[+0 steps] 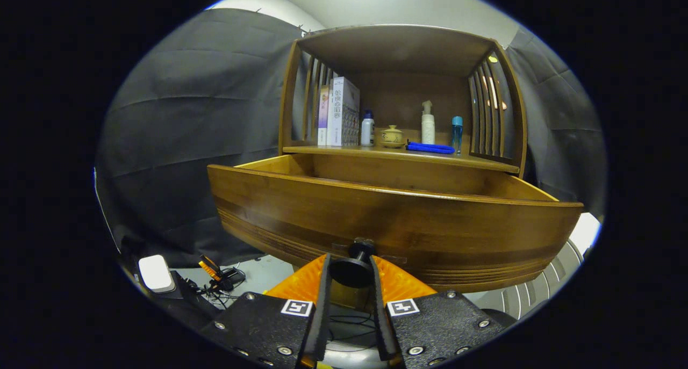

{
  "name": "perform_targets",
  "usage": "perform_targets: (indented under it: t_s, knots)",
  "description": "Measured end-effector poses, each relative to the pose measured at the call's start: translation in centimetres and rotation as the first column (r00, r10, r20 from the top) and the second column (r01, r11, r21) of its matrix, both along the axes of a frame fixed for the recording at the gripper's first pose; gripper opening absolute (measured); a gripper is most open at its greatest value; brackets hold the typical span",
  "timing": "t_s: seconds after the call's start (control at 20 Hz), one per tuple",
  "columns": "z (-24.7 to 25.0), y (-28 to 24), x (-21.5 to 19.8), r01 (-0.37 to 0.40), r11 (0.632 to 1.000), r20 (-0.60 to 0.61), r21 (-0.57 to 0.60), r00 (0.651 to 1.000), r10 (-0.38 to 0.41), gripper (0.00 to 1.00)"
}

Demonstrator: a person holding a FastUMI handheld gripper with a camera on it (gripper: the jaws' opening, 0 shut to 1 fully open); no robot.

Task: Pull open the drawer, take out the items inside it, and place them on the countertop above the cabinet.

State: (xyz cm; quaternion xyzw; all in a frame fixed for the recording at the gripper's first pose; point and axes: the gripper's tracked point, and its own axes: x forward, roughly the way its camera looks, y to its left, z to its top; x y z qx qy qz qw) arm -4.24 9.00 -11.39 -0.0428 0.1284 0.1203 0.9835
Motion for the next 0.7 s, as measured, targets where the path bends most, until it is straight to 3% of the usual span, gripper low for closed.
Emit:
perform_targets:
  t_s: [0.25,0.3,0.5,0.7]
  knots:
    - [-0.2,0.5,-1.2,-0.06,0.998,-0.001,-0.021,0.998,0.06,0.36]
    - [-0.2,0.6,-1.4,-0.072,0.997,0.006,-0.016,0.997,0.072,0.42]
    - [0.4,0.8,-2.3,-0.128,0.99,0.054,-0.052,0.99,0.131,0.97]
    - [4.5,1.1,-2.9,-0.161,0.987,0.174,-0.021,0.971,0.162,0.95]
